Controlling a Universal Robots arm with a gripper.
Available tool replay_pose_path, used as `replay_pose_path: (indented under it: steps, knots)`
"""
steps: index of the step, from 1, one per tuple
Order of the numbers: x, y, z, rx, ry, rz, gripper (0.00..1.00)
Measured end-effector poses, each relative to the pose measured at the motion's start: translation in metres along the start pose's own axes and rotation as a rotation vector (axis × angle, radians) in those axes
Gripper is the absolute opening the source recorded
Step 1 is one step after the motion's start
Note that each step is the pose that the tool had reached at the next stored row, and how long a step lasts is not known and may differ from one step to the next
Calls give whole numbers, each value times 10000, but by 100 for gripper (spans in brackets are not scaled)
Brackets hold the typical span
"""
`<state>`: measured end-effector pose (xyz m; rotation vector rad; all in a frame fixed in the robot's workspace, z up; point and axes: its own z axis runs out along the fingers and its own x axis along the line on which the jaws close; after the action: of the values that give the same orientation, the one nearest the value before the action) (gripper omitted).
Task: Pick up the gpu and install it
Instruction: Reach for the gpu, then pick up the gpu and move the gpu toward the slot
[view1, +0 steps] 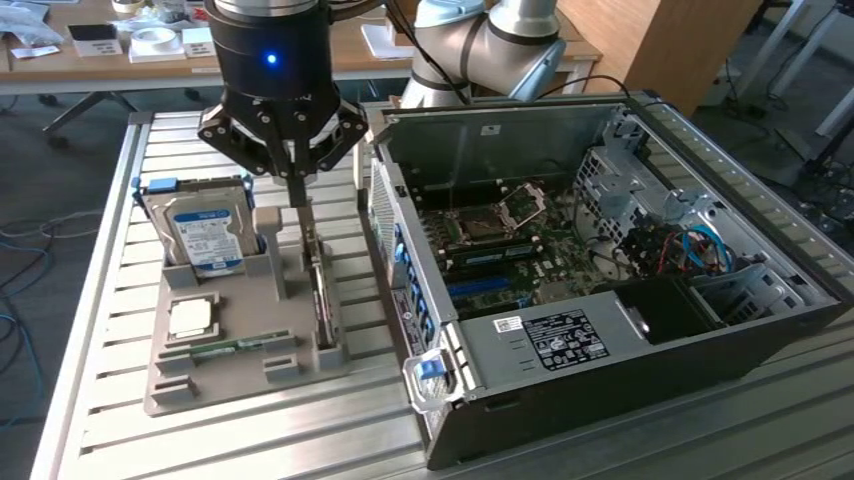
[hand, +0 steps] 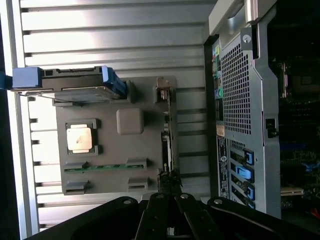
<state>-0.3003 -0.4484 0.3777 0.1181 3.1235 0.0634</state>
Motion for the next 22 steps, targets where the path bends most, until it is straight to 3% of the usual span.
replay_pose_path:
  steps: [22]
  knots:
    - [-2,-1,0,1,2,0,11]
